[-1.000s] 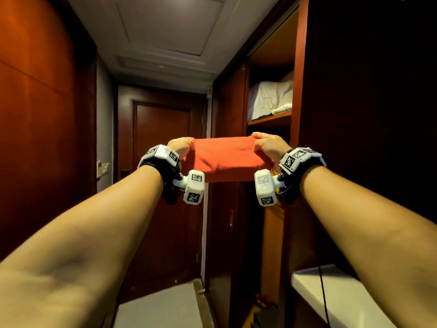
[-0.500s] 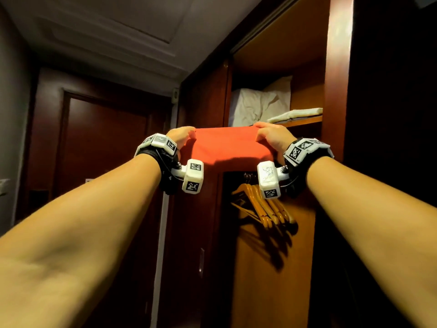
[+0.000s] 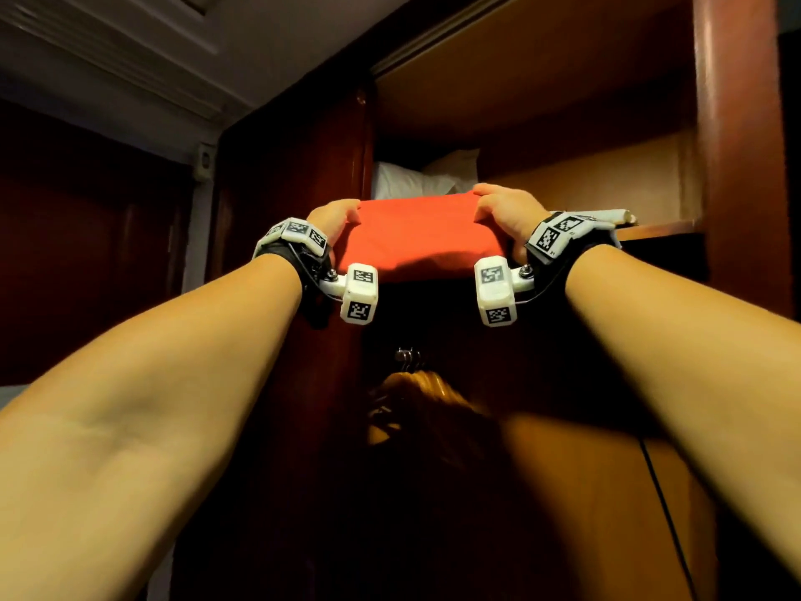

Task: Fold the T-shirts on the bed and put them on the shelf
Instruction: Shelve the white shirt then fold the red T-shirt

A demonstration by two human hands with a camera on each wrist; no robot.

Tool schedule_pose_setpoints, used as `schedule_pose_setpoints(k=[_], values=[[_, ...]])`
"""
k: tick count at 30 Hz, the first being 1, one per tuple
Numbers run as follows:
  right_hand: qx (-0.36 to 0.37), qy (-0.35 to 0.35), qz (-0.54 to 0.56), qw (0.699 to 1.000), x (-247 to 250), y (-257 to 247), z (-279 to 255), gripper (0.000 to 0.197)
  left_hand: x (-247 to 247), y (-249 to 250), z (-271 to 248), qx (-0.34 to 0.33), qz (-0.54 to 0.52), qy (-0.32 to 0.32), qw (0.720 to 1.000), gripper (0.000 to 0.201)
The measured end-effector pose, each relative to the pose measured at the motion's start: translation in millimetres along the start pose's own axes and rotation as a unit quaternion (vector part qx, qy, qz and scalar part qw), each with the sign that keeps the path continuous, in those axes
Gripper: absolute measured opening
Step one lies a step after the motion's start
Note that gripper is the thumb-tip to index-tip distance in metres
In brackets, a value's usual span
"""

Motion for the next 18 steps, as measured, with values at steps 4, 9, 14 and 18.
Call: schedule_pose_setpoints(k=[4,9,14,18], values=[[-0.010,0.005,0.010,1.000,-1,-2,42,0.050,-11,-16,57,-0.029,-0.037,-0.030,0.998,0.022],[0.017,0.056,-0.047,0.997,-3,-13,82,0.054,-29,-33,117,-0.047,-0.065,-0.057,0.995,0.033],[-0.006,0.096,-0.077,0.992,0,-9,122,0.051,-53,-40,170,-0.068,-0.043,-0.123,0.989,0.049],[-0.062,0.114,-0.071,0.989,3,6,151,0.051,-70,-52,205,-0.078,-0.043,-0.166,0.982,0.055]])
Point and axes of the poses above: each hand's wrist, its own z-axis towards the middle knuckle, its own x-axis out of the back of the hand, y = z × x, the point moved 6 cm from there along z, towards the middle knuckle, and after that the axes turned 11 degrees about -x, right-handed, at the moved point
